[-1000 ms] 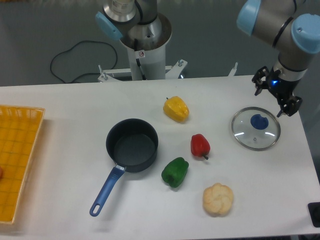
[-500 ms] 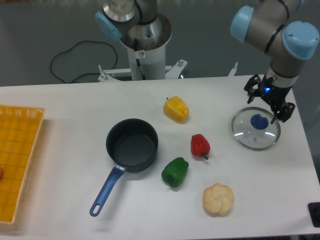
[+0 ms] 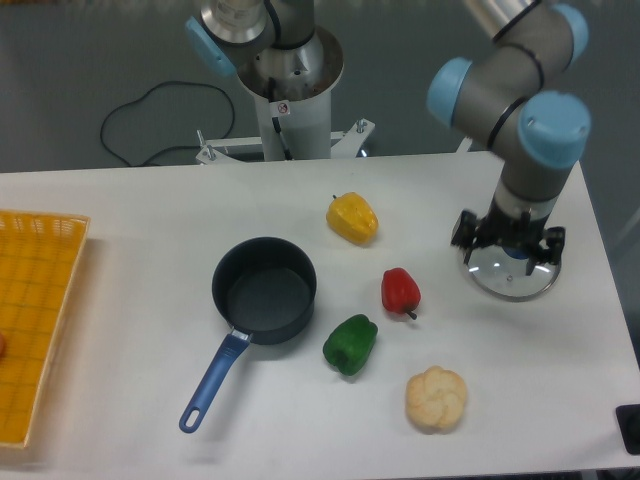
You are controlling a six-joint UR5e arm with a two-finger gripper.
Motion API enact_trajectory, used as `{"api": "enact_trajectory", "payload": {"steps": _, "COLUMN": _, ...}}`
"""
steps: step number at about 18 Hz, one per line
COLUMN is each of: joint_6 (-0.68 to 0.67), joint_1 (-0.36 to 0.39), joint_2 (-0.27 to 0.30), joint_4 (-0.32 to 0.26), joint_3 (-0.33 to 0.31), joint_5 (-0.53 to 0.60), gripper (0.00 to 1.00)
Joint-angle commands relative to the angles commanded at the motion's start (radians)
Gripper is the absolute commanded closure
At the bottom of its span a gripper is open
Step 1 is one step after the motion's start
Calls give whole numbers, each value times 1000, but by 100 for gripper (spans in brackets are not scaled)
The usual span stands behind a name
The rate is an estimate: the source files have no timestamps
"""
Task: Pick up the bread
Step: 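Move the open gripper from above the glass lid toward the bread roll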
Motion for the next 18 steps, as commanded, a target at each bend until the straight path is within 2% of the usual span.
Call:
{"api": "enact_trajectory", "payload": {"steps": 3, "joint_6": -89, "joint_1": -29, "joint_2": -32, "joint_4": 3, "joint_3": 29, "joint_5": -2, "gripper": 0}}
{"api": "enact_trajectory", "payload": {"steps": 8, "joint_6": -256, "joint_1": -72, "joint_2": -106, "joint_4": 84, "joint_3": 74, "joint_5": 2, "gripper": 0}}
{"api": "enact_trajectory", "payload": {"steps": 12, "joint_6": -335, "joint_1": -104, "joint_2": -144, "joint_4": 86, "joint_3": 113, "joint_5": 8, "gripper": 0}}
{"api": "enact_trajectory", "payload": {"steps": 18, "joint_6": -359, "joint_1": -158, "joint_2": -187, "joint_4": 90, "joint_3": 132, "joint_5": 6, "gripper": 0}}
